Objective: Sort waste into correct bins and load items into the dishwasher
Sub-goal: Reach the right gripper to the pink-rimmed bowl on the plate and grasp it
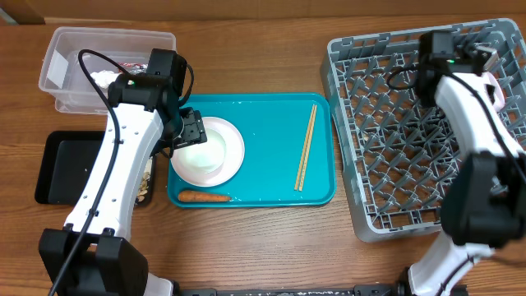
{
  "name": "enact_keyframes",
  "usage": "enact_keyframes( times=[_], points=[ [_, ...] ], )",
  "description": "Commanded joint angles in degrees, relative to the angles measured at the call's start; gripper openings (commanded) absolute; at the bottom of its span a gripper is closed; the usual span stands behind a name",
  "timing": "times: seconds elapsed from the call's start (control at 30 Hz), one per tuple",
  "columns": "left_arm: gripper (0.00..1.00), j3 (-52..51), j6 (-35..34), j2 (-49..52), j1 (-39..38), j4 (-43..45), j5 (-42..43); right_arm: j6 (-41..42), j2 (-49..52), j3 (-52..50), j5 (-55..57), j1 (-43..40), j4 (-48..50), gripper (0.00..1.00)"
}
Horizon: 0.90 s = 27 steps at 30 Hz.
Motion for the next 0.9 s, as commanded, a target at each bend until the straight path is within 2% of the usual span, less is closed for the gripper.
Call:
enact_keyframes(
  times=[0.0, 0.17, 0.33, 0.6, 0.87],
  points=[
    [0.8, 0.7, -0.4, -1.2, 0.0, -0.4, 0.5, -6.2, -11.9, 0.3, -21.3, 0.8, -2.4, 0.75],
    [0.8, 0.7, -0.4, -1.2, 0.1, -2.1, -0.7, -11.5, -18.0, 0.3, -46.5, 4.4, -5.7, 0.79],
    [0.8, 0.7, -0.6, -1.2, 2.3, -5.0, -2.2, -11.6, -17.8, 0.3, -59.4, 11.2, -8.6, 0.81],
    [0.82, 0.7, -1.5, -2.4, 12.7, -7.7, -1.7, -10.8, -15.3, 0.3, -62.3, 26.8, -5.0, 0.81],
    [0.97, 0.7, -1.9, -3.1, 24.0, -8.8, 3.8, -4.0, -7.1, 0.3, -62.3, 40.2, 7.2, 0.81]
  ],
)
